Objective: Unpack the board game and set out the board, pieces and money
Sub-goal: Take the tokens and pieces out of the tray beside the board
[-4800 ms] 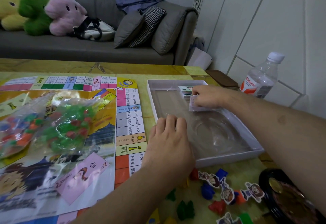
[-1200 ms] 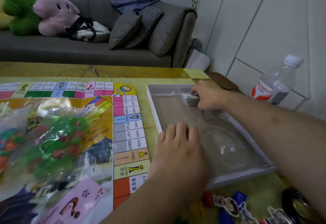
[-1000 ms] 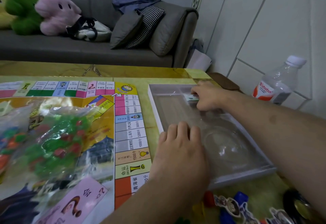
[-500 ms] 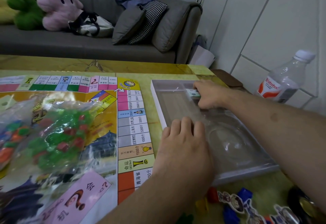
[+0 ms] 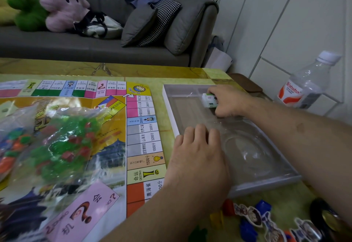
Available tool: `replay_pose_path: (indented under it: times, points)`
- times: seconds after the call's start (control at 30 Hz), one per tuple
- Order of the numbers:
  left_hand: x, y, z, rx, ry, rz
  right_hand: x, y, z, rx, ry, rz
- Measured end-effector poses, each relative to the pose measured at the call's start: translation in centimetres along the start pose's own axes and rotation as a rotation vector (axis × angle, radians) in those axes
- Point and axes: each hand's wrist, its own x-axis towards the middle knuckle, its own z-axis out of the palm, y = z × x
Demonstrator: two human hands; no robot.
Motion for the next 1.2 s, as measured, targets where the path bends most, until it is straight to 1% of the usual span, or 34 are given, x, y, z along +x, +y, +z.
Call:
replay_pose_path:
  times: [0.1, 0.23, 0.33, 0.43, 0.5, 0.53, 0.6, 0.67, 0.7, 0.77, 0.83, 0.87, 0.9, 0.93, 1.0, 1.03, 1.07, 1.13, 1.2]
  points:
    - [0.0, -0.1, 0.0, -0.001, -0.018, 0.004, -0.2, 0.0, -0.2, 0.021, -0.025, 0.017]
    - [0.0, 0.0, -0.1, 0.007, -0.029, 0.002, -0.2, -0.4, -0.4, -0.024, -0.057, 0.058]
    - [0.1, 0.0, -0.2, 0.015, -0.042, -0.004, -0.2, -0.2, -0.2, -0.001, -0.037, 0.106]
    - [0.1, 0.2, -0.3, 0.017, -0.036, -0.003, -0.8, 0.0, -1.2, 0.131, 0.036, 0.155]
    - [0.1, 0.1, -0.2, 0.016, -0.039, -0.006, -1.3, -0.4, -2.6, 0.266, 0.108, 0.180]
    - [0.1, 0.1, -0.1, 0.011, -0.042, -0.008, -1.6, -0.9, -3.3, 0.392, 0.130, 0.199]
    - [0.0, 0.0, -0.1, 0.018, -0.049, -0.005, -2.7, -2.4, -4.7, 0.802, 0.112, 0.221]
    - [0.1, 0.0, -0.2, 0.025, -0.053, 0.004, -4.2, -3.7, -5.5, 1.115, 0.006, 0.210]
    - [0.1, -0.2, -0.2, 0.025, -0.058, 0.009, -5.3, -4.4, -5.7, 1.192, -0.073, 0.199]
    - [0.3, -0.5, -0.4, -0.007, -0.039, 0.039, -7.9, -5.7, -5.8, 1.190, -0.166, 0.156]
    - [0.0, -0.7, -1.8, -0.141, 0.071, 0.041, -11.0, -7.3, -6.1, 1.108, -0.174, 0.128]
    - [-0.5, -0.7, -3.0, -0.247, 0.133, -0.014, -12.5, -8.2, -6.5, 1.053, -0.152, 0.136]
    - [-1.1, -0.9, -4.1, -0.383, 0.197, -0.106, -14.0, -9.1, -7.0, 1.004, -0.126, 0.166]
    - [-1.9, -1.1, -5.4, -0.566, 0.243, -0.235, -15.3, -10.1, -7.5, 0.963, -0.105, 0.202]
    - [-4.4, -1.3, -7.9, -1.011, 0.268, -0.483, -18.0, -12.3, -8.2, 0.858, -0.089, 0.238]
    - [-5.8, -1.6, -9.2, -1.191, 0.219, -0.553, -19.7, -13.8, -8.8, 0.816, -0.093, 0.226]
    - [-7.4, -1.8, -10.3, -1.303, 0.130, -0.575, -21.2, -15.5, -8.9, 0.799, -0.097, 0.201]
    - [-10.7, -1.9, -11.5, -1.418, -0.076, -0.561, -24.2, -18.8, -8.8, 0.812, -0.109, 0.106]
    - [-14.1, -2.0, -13.1, -1.487, -0.204, -0.562, -26.9, -22.6, -8.6, 0.839, -0.129, 0.013]
